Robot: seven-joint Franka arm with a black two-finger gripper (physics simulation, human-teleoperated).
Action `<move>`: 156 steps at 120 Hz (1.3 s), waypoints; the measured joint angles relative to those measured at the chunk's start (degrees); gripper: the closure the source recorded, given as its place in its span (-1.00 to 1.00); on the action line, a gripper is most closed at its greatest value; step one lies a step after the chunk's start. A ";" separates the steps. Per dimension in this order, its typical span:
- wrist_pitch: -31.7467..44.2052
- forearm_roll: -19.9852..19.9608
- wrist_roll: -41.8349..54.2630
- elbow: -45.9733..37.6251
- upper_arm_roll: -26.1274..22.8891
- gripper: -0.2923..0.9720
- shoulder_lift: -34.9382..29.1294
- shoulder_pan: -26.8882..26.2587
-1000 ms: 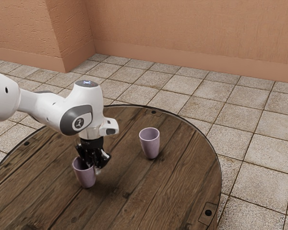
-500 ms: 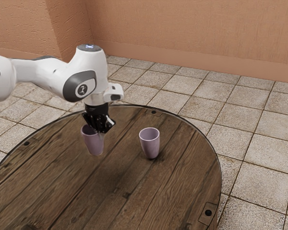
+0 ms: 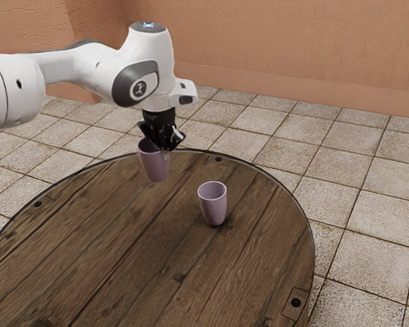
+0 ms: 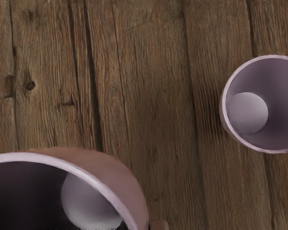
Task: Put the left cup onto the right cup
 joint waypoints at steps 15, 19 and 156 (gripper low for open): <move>-1.57 -0.15 0.13 4.51 -0.16 0.68 3.35 -0.15; -2.10 -0.17 0.16 5.87 -0.17 0.68 4.24 -0.22; -6.79 1.51 -1.27 19.17 -9.49 0.68 14.31 -0.60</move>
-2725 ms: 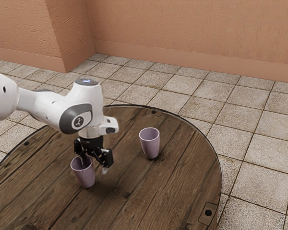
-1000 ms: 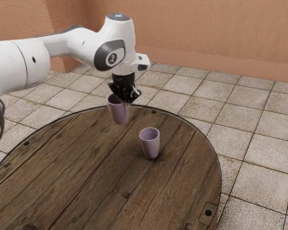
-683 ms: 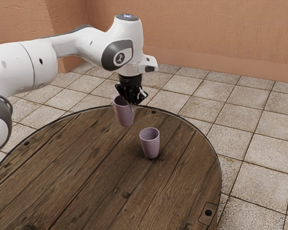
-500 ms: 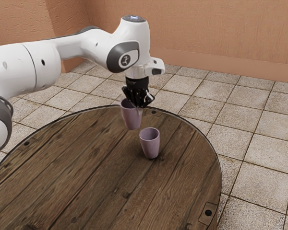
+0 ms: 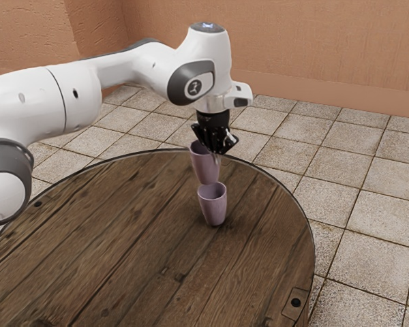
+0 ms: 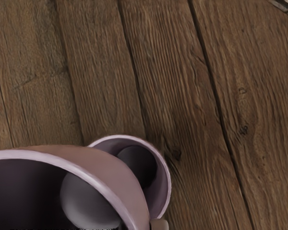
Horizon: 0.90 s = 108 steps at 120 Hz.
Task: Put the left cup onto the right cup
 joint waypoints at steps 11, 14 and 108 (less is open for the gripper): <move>0.02 0.11 -0.17 -0.38 -0.08 0.68 0.74 0.04; 0.03 0.12 -0.21 -0.54 -0.09 0.68 0.87 0.06; 3.02 0.05 -1.22 -2.25 -0.10 0.13 3.06 0.22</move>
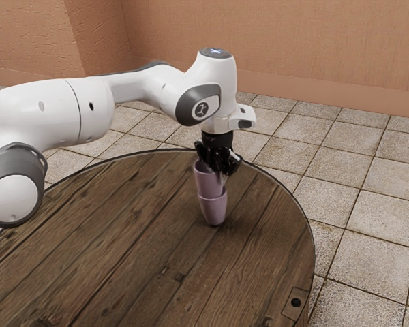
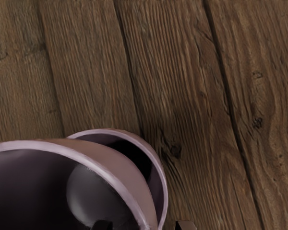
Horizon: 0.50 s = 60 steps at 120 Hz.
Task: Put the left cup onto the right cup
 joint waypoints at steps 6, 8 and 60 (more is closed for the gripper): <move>0.10 -0.06 -0.02 -0.01 0.00 -0.01 -0.04 -0.03; 0.13 -0.08 -0.02 -0.01 0.00 -0.05 -0.06 -0.03; -1.77 0.29 0.18 -14.42 0.43 -0.47 -22.21 0.85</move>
